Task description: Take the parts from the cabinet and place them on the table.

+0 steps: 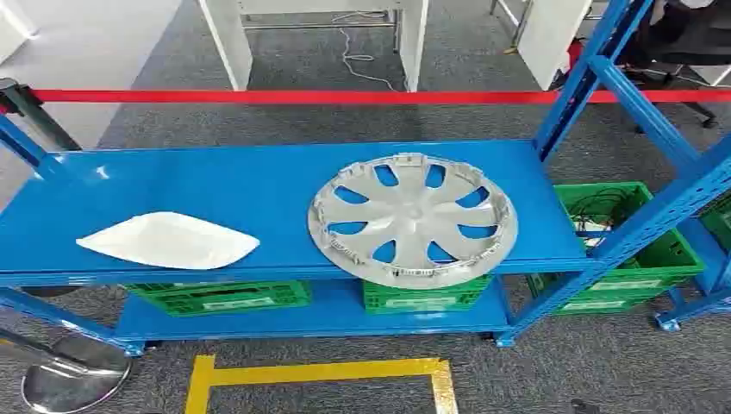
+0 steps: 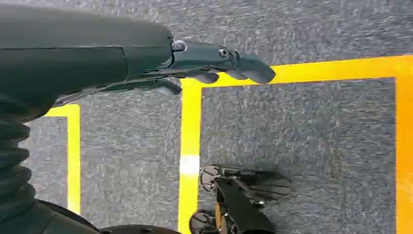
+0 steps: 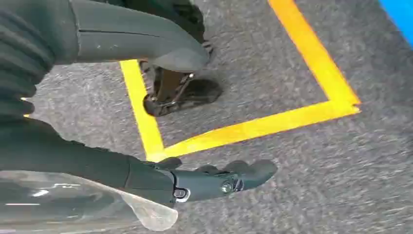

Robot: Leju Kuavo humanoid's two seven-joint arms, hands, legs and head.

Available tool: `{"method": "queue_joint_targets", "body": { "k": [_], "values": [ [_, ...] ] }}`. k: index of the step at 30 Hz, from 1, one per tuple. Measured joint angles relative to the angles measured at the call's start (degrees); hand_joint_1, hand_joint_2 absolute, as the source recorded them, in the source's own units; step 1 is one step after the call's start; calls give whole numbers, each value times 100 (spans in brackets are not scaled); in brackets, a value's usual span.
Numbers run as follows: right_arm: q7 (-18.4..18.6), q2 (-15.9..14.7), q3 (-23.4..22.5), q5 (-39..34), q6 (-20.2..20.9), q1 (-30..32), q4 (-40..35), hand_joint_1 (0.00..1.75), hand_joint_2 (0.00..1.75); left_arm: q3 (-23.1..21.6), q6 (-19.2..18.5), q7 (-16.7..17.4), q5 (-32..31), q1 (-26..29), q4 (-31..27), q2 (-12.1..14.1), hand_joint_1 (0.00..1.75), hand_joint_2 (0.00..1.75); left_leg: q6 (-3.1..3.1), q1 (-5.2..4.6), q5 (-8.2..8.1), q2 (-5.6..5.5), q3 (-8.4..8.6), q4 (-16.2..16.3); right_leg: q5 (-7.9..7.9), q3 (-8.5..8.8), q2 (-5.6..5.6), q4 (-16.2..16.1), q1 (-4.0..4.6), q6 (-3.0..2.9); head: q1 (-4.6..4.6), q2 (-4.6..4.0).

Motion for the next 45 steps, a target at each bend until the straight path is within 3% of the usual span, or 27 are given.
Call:
{"method": "queue_joint_targets", "body": {
  "k": [13, 17, 22, 30, 45],
  "values": [
    [-212, 574, -1365, 1391, -188, 240, -1727, 0, 175, -242, 319, -59, 76, 116, -312, 100, 0, 175, 0, 0, 1, 1, 0, 1, 0, 0, 0, 0, 0, 0, 0, 0],
    [-221, 594, -1377, 1398, -190, 236, -1735, 0, 175, -260, 332, -61, 68, 116, -326, 103, 0, 175, 1, -1, -1, 1, -4, 2, -1, 1, -3, 0, 0, 1, 0, 0],
    [-413, 714, -1670, 1908, -278, 341, -2350, 0, 175, -284, 387, -59, 20, 158, -424, 135, 0, 175, 1, -4, 0, 9, -6, 3, 1, -6, 13, 1, -2, 2, 0, 0],
    [-608, 774, -2030, 3214, -572, 464, -3382, 0, 175, -319, 483, 19, -124, 233, -642, 205, 0, 175, 1, -4, 0, 8, -7, 3, 1, -8, 9, 1, -2, 3, 0, 0],
    [-313, 601, -2406, 5970, -1051, 735, -5249, 0, 175, -444, 592, 219, -457, 355, -1040, 315, 0, 175, 2, -5, -1, 9, -7, 7, 1, -7, 7, 1, -2, 3, 0, 0]
  ]
}}
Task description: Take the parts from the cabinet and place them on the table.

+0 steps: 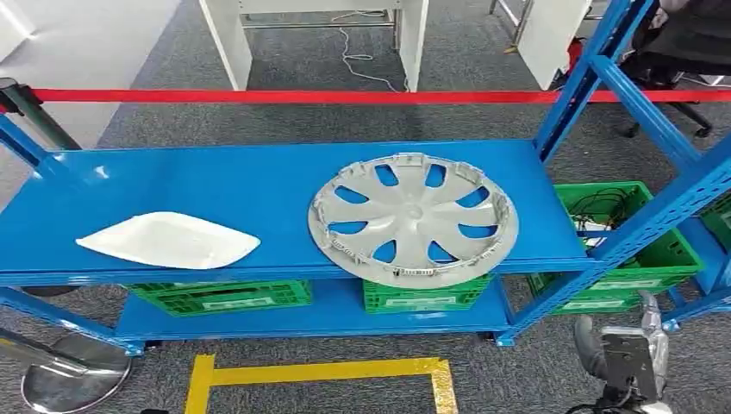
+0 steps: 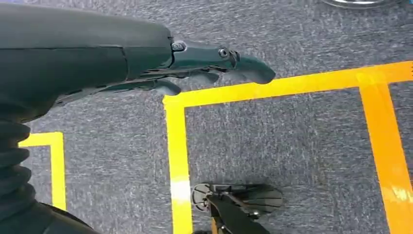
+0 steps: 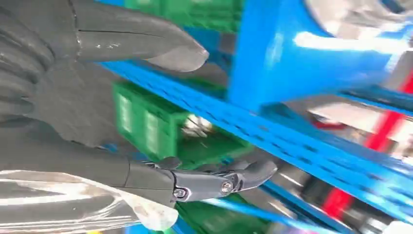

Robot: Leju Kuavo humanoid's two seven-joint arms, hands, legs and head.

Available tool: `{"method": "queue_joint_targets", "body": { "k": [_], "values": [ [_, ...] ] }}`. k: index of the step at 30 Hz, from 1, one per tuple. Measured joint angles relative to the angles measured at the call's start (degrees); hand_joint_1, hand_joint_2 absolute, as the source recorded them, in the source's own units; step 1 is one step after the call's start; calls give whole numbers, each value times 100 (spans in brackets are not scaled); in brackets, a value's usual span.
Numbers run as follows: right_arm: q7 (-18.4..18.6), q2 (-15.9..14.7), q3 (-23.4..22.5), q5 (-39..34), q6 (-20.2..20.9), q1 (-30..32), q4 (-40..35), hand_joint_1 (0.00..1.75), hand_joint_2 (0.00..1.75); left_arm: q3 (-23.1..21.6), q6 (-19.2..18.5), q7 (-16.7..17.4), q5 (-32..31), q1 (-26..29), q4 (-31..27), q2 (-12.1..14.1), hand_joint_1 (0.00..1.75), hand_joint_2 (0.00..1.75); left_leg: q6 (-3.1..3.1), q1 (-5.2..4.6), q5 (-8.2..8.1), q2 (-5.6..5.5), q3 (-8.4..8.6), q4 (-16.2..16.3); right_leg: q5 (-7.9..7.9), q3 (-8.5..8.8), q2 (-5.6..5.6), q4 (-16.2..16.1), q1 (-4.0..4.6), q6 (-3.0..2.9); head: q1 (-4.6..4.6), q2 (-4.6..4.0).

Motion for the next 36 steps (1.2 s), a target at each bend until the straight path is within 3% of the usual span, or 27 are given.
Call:
{"method": "queue_joint_targets", "body": {
  "k": [9, 16, 24, 36],
  "values": [
    [206, -186, -173, 1621, -293, 154, -1066, 0, 175, -118, 57, 114, -208, 80, -234, 70, 0, 175, 0, 0, 0, 0, -1, 1, 0, 0, 0, 0, 0, 0, -2, 0],
    [842, -735, -118, 2607, -229, 230, -1623, 0, 175, -133, -29, 249, -525, 5, -267, 68, 0, 175, 1, -2, 0, -1, -3, 2, 1, 1, 1, 0, 0, 1, 0, 0],
    [1718, -1432, 396, 3072, 767, -24, -1756, 0, 175, -118, -254, 444, -896, -149, -265, 37, 0, 175, 3, -1, 5, -2, -11, 6, 13, 45, 1, 1, 0, 15, 2, 0],
    [2330, -2096, 1619, 3111, 2343, -1149, -1463, 0, 175, 55, -627, 614, -1486, -403, -112, -116, 0, 175, 5, -2, 9, -1, -16, 7, 16, 57, 0, 4, 0, 16, 0, 0]
  ]
}}
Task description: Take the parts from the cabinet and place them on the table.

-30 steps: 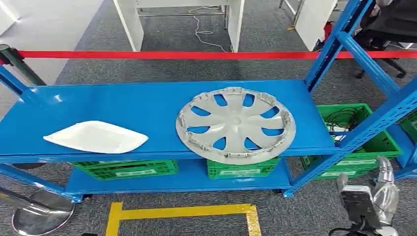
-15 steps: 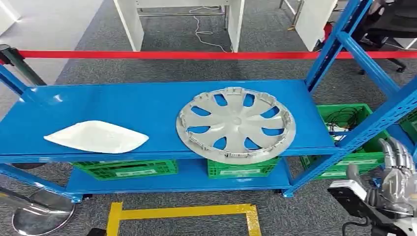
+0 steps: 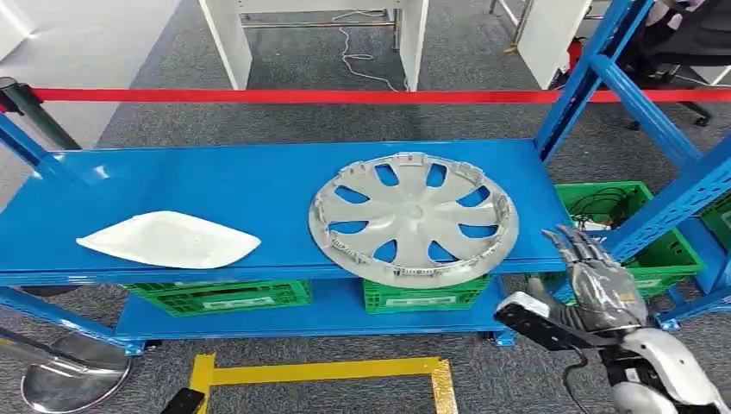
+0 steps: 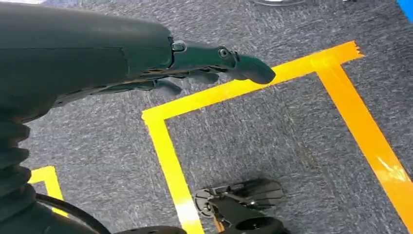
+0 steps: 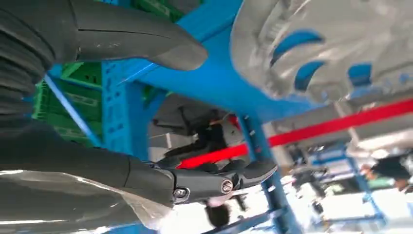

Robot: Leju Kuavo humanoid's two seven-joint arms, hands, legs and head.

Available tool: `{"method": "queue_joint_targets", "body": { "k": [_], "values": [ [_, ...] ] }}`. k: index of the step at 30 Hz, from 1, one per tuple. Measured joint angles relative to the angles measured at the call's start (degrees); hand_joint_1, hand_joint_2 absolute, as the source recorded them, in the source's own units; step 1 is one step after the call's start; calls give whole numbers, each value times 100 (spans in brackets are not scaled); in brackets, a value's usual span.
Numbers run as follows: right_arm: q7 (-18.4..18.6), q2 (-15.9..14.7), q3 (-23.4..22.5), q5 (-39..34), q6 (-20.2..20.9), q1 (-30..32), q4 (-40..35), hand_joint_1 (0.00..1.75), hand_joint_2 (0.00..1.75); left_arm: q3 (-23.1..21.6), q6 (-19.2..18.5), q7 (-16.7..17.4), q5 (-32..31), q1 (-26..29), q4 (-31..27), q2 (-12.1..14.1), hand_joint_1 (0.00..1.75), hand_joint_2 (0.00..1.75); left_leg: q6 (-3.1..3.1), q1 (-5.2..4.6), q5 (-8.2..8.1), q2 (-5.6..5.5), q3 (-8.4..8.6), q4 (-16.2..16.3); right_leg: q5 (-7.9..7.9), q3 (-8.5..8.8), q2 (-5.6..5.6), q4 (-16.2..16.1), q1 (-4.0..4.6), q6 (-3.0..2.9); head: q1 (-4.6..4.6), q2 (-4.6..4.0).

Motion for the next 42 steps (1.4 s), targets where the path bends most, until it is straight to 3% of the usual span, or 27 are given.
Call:
{"method": "queue_joint_targets", "body": {
  "k": [11, 24, 30, 42],
  "values": [
    [221, -324, 1193, -157, 1120, -1345, 815, 0, 175, 310, -295, 68, -533, -190, 271, -172, 0, 175, 0, 0, 2, 0, -9, 5, 3, -5, 0, 2, 0, 4, 2, 0],
    [271, -468, 2407, -409, 2150, -2781, 1810, 0, 175, 678, -614, 70, -1100, -393, 492, -339, 0, 175, 1, 1, 4, 0, -15, 14, 4, -10, 0, 4, 0, 5, -2, 0],
    [289, -492, 2647, -441, 2319, -3039, 2041, 0, 175, 721, -656, 70, -1196, -424, 559, -369, 0, 175, 1, 1, 4, 1, -22, 15, 8, -17, 4, 4, 0, 11, 0, 0],
    [230, -575, 2940, -455, 2255, -3252, 2354, 0, 175, 785, -666, 5, -1260, -435, 702, -398, 0, 175, 1, 0, 4, 1, -25, 16, 9, -18, 8, 4, 0, 12, 0, 0]
  ]
}}
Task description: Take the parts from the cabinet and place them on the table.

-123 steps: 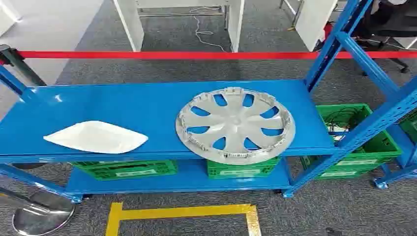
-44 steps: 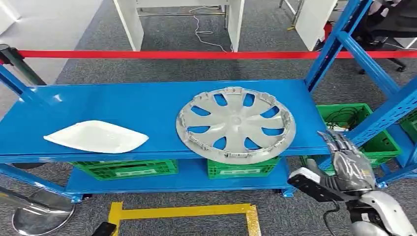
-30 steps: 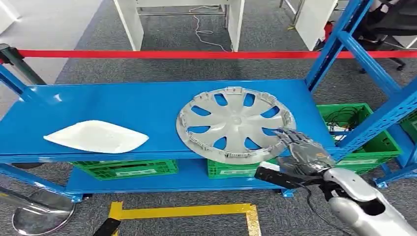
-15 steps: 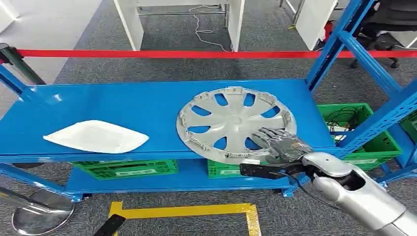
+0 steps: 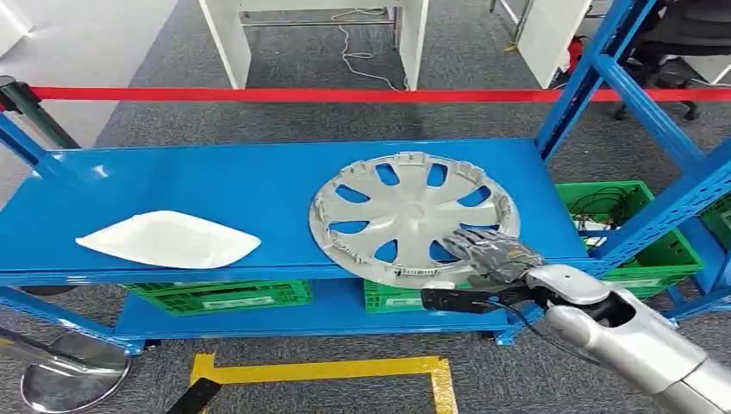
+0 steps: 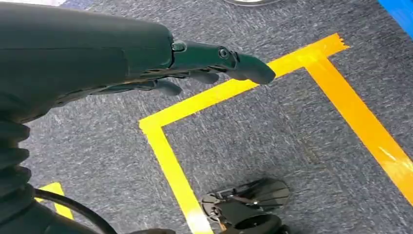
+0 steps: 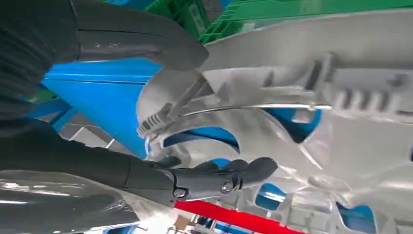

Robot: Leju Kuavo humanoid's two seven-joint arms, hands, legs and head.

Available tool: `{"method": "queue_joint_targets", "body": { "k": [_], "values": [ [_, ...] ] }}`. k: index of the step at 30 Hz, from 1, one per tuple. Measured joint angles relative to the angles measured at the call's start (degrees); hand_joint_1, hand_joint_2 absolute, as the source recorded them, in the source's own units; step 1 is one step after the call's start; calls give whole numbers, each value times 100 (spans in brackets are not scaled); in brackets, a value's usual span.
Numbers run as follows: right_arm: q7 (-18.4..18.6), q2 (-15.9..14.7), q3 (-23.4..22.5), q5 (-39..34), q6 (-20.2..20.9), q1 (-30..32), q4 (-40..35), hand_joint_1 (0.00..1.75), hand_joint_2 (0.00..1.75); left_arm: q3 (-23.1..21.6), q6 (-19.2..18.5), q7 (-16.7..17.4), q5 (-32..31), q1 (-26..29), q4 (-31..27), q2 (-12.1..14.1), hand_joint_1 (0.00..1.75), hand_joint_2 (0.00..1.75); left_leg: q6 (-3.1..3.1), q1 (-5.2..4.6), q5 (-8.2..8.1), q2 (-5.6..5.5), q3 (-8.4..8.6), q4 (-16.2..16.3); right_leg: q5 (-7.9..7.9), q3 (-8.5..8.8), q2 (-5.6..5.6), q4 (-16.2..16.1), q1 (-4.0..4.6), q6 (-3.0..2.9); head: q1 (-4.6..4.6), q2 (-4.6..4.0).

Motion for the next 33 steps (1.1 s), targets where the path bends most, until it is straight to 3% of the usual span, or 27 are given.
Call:
{"method": "queue_joint_targets", "body": {
  "k": [7, 10, 22, 33],
  "values": [
    [-50, 11, 232, -152, 63, -268, 295, 0, 175, 83, -29, -40, -66, -32, 109, -46, 0, 175, 2, 0, 2, -1, -2, 2, 1, 0, -7, 1, 0, 1, 0, 0],
    [-282, 52, 404, -528, 235, -307, 289, 0, 175, 103, -120, -77, -72, -53, 144, -53, 0, 175, 2, 0, 2, -1, -3, 2, 1, 0, -6, 1, 1, 1, 0, 0],
    [-109, 162, 1008, -772, 345, -415, 140, 0, 175, 195, -203, -127, -76, -171, 295, -81, 0, 175, 2, 1, 2, -2, -8, 3, 1, -2, -10, 2, 1, 1, 0, 0],
    [-88, 164, 1198, -765, 295, -501, 173, 0, 175, 195, -214, -127, -76, -183, 319, -83, 0, 175, 2, 1, 2, -2, -10, 10, 1, -2, -9, 2, 1, 2, 0, 0]
  ]
}}
